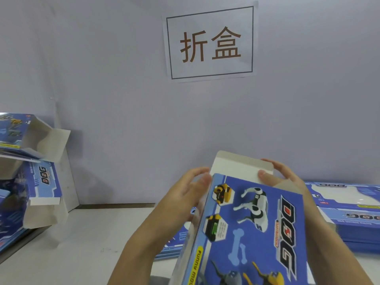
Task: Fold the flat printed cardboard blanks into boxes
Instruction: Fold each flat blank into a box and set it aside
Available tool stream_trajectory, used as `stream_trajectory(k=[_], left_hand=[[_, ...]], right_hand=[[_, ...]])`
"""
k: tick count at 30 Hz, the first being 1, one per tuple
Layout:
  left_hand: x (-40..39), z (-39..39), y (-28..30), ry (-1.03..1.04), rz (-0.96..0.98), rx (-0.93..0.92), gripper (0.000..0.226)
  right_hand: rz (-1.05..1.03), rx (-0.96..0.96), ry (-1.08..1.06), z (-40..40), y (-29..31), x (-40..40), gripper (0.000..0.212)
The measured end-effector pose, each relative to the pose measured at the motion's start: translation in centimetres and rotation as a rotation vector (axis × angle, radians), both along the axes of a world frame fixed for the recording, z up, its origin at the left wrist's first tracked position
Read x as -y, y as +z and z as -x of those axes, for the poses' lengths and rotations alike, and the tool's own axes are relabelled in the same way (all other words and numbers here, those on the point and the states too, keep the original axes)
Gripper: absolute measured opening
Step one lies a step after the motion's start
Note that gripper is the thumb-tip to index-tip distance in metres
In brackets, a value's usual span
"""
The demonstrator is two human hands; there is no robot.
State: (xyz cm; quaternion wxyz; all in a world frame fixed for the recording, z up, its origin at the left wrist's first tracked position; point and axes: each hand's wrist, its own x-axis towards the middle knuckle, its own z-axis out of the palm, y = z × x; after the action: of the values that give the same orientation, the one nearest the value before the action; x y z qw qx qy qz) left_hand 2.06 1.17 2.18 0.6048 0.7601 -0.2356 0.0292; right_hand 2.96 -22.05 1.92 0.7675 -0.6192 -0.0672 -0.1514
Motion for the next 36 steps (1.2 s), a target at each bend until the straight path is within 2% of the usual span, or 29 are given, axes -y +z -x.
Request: stream_trajectory(k=[2,4,7,9,12,15,19,24,30,33,36], left_hand=[[0.3,0.6,0.3,-0.037,-0.087,0.017,0.070],[0.3,0.7,0.5,-0.037,-0.056,0.042,0.077],[0.3,1.0,1.0,-0.006,0.128,0.129,0.061],[0.2,1.1,1.4,0.101,0.265,0.242,0.054],[0.4,1.1,1.6,0.184,0.373,0.344,0.060],[0.4,1.3,1.5,0.175,0.379,0.430,0.063],[0.2,1.3,1.3,0.149,0.343,0.456,0.054],[0.5,0.7,0.4,0.161,0.262,0.465,0.056],[0.5,0.5,0.0,0.177,0.262,0.422,0.044],[1.2,0.7,-0.2,0.158,0.394,0.343,0.027],[2.3,0.7,0.0,0.312,0.499,0.319,0.025]], right_hand=[[-0.051,0.045,-0.036,0.4,0.1,-0.6,0.018],[-0.061,0.084,-0.091,0.8,0.6,-1.4,0.016],[-0.135,0.125,-0.017,1.2,1.6,-2.0,0.025],[-0.099,0.176,0.142,1.5,2.9,-2.4,0.037],[0.156,0.313,0.254,1.9,3.8,-3.4,0.077],[0.252,0.441,0.165,2.5,3.3,-4.9,0.059],[0.331,0.482,0.045,2.4,2.3,-5.3,0.059],[0.246,0.449,0.151,1.6,1.3,-5.1,0.050],[0.310,0.413,0.157,1.2,0.9,-5.0,0.042],[0.218,0.391,0.220,1.6,0.8,-5.4,0.032],[0.286,0.378,0.093,1.6,1.0,-5.9,0.047]])
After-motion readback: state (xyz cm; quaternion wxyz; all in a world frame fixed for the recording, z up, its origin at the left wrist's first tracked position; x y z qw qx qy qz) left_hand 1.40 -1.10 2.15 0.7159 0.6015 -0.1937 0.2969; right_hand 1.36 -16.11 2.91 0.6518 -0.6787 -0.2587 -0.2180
